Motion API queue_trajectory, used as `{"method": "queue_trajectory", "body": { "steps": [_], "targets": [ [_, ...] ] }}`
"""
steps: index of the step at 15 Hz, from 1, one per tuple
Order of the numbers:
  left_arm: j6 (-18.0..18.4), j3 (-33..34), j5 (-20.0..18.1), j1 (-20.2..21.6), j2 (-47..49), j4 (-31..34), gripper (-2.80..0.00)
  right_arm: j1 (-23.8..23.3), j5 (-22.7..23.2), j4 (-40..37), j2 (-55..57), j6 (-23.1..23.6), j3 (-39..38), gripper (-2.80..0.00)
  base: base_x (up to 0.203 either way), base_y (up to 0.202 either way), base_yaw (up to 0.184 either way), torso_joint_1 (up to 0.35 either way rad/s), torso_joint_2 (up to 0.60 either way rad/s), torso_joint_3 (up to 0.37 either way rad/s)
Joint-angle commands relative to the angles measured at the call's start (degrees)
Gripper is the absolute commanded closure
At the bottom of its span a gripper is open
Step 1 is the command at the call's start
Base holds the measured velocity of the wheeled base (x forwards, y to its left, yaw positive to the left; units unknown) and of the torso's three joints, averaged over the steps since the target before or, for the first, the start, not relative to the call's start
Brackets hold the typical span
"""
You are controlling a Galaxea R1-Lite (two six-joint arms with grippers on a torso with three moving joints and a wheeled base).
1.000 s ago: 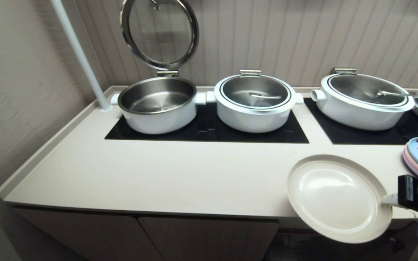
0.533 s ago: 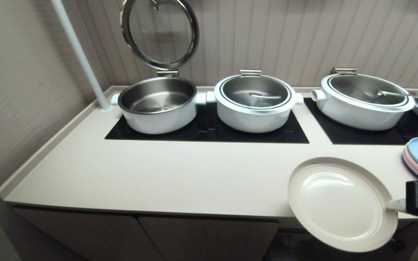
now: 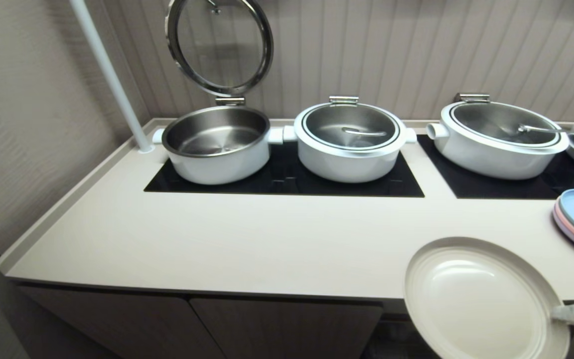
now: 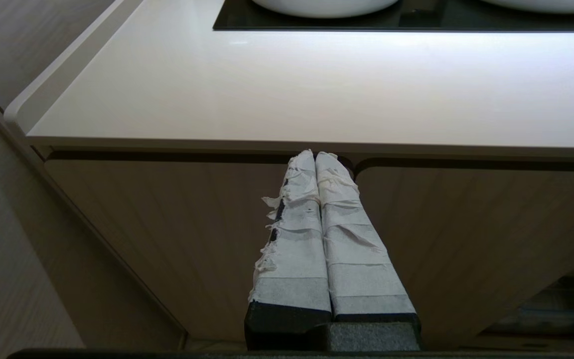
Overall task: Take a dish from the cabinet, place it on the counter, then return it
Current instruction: Pick up the plate from the table, then put it back into the cabinet
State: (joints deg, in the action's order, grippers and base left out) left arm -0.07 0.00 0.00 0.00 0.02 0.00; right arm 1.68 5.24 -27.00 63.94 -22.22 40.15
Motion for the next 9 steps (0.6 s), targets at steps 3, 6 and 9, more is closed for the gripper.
{"method": "queue_trajectory", "body": {
  "steps": [3,6,9],
  "targets": [
    [-0.01,0.0,0.0,0.0,-0.02,0.0,0.0,0.16,1.04,-2.98,-7.52,0.16,-3.79,0.0,0.0,0.0,0.0,0.0,0.0,0.0],
    [-0.01,0.0,0.0,0.0,-0.02,0.0,0.0,1.87,1.43,-7.55,-11.65,0.06,-5.79,0.0,0.0,0.0,0.0,0.0,0.0,0.0],
    [-0.01,0.0,0.0,0.0,-0.02,0.0,0.0,3.11,1.61,-7.9,-15.68,0.07,-9.65,0.0,0.0,0.0,0.0,0.0,0.0,0.0]
  ]
}}
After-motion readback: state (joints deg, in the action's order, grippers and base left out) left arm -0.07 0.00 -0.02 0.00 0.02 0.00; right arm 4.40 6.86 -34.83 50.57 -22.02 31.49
